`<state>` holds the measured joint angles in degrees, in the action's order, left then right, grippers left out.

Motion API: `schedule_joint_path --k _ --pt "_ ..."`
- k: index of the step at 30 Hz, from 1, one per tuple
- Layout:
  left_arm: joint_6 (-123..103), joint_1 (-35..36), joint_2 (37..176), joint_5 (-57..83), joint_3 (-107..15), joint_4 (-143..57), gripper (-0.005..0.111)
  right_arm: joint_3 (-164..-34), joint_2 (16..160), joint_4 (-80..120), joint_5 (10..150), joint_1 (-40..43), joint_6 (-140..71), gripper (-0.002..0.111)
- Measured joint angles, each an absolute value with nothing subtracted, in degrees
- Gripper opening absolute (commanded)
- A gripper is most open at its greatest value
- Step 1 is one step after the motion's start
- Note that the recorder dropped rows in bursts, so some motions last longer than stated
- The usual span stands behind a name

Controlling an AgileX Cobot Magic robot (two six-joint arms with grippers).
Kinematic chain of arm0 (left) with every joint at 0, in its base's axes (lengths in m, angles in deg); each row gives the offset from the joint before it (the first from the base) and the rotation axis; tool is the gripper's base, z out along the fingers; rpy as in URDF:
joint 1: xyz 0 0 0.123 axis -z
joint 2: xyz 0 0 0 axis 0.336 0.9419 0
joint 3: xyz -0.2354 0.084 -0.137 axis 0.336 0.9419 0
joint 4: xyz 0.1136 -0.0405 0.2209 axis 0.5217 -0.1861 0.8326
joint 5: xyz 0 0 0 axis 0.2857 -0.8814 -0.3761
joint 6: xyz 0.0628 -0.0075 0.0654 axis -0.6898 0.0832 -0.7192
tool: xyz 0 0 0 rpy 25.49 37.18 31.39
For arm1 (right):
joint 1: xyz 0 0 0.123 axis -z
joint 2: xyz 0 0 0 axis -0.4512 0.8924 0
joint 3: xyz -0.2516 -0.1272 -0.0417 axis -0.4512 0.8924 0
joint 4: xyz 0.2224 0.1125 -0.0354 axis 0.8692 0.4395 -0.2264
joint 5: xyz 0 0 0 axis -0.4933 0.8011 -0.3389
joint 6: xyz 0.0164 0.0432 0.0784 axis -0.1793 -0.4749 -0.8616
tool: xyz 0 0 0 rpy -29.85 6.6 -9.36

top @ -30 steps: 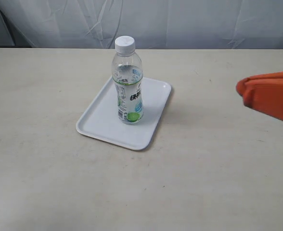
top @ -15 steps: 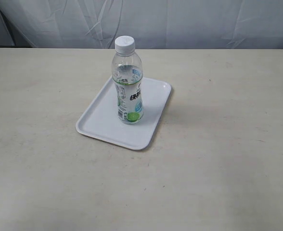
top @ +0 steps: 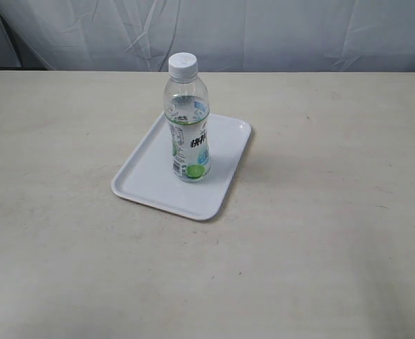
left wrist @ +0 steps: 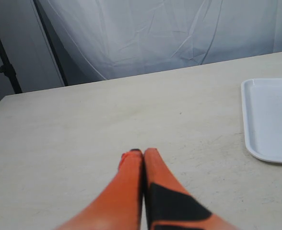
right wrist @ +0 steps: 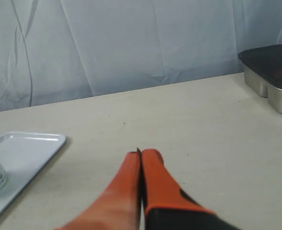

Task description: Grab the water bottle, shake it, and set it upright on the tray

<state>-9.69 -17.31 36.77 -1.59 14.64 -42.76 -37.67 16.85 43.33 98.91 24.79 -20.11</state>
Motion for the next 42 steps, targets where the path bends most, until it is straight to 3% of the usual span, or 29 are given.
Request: schedule_joint_path --k 42 --pt "-9.69 -17.31 36.77 -1.59 14.64 -42.76 0.0 -36.56 16.6 44.66 100.95 24.9 -19.59 0.0"
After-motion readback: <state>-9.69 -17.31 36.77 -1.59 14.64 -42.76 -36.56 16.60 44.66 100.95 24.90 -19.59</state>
